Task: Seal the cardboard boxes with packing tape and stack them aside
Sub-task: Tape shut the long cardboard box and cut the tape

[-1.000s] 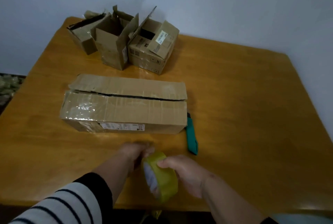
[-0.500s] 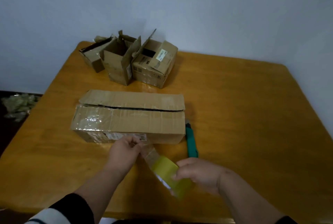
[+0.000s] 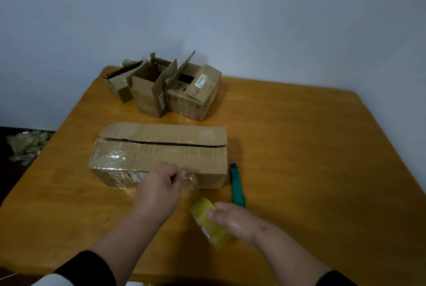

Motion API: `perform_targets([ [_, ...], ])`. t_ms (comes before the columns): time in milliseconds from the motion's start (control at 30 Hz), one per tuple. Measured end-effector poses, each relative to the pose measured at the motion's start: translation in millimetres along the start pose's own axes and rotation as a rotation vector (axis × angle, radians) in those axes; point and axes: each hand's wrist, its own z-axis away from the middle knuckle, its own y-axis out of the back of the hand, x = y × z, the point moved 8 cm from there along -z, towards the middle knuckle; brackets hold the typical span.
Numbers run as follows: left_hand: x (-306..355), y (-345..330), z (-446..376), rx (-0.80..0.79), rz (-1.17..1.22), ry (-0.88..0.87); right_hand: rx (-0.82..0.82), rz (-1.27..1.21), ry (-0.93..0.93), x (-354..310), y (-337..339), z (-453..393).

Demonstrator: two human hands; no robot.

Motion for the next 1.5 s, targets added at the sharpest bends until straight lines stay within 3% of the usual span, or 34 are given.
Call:
perform_targets([
  [300, 69, 15, -25, -0.003, -0.041, -0.260, 0.136, -0.194, -0.052, 15, 0, -17],
  [467, 69, 3, -45, -0.196, -0.072, -0.189, 0.116, -0.248, -0.108, 18, 6, -24],
  [633, 66, -8, -62, -0.335, -0.028, -0.149, 0.073, -0.118, -0.121, 2, 28, -20],
  [733, 63, -14, -71, -0.378, -0.031, -0.154, 0.271, -0.159, -0.144, 5, 66, -26],
  [867, 64, -17, -83, -0.422, -0.021, -0.208, 0.611, 0.387, -0.222, 15, 102, -32],
  [967, 67, -19, -89, -0.476, -0.010, -0.256, 0.673, 0.549, -0.324, 33, 98, -41],
  [1100, 69, -22, -92, -0.544, 0.012, -0.271, 0.721, 0.664, -0.285, 30, 95, -52],
  [1400, 66, -27, -97, -0.573, 0.074, -0.191, 0.627, 0.192, -0.295, 29, 122, -23],
  [1500, 66, -27, -98, -0.568, 0.046, -0.204, 0.539, -0.166, -0.208, 11, 130, 6],
])
